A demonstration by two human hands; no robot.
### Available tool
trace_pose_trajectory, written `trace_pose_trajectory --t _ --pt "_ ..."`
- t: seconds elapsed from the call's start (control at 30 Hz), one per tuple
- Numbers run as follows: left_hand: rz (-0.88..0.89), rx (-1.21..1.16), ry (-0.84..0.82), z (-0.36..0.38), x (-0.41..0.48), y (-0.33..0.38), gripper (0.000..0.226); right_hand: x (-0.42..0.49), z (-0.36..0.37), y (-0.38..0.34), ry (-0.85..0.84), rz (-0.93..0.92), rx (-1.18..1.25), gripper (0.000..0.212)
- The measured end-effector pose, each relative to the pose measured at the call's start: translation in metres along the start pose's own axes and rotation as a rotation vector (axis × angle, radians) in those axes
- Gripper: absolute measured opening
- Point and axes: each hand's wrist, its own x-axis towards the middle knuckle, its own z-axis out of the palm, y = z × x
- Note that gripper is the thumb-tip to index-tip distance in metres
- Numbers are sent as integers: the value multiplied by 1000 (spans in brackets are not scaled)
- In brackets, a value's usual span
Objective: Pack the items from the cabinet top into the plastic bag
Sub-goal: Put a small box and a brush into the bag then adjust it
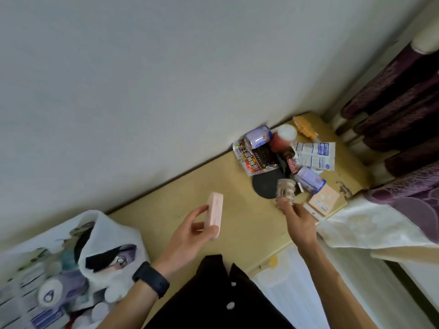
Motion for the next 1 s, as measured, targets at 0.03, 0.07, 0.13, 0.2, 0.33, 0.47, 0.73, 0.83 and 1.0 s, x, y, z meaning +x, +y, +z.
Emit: trace_pose_trajectory --t 0.03,0.07,0.13,0.2,0.33,0.47,0.73,0.83,1.0 --pt "6 -5 11 -11 -16 -4 57 -14 7 -1 -28 -12 51 44" --pt "9 -7 32 -22 -31 -9 58 -26 16 0 -60 0 107 42" --pt "10 -15 89 -44 -59 -17 59 -49 36 4 -138 78 209 38" --pt "35 -35 150 -65 -87 -25 58 -73 56 13 -192 135 266 36" --pt "71 -124 294 -103 -136 -38 51 -126 95 15 -365 220 361 39" --pt "70 -245 440 -137 -177 -61 46 -175 133 -5 -549 293 509 34" --pt "39 -72 606 -212 -211 -104 57 -227 174 -84 -739 26 535 33" --pt "-20 284 608 -211 -198 -117 62 -239 181 -101 -736 -89 486 32" --pt "-101 803 461 -174 -168 -141 60 -260 185 -97 -712 -131 362 28"
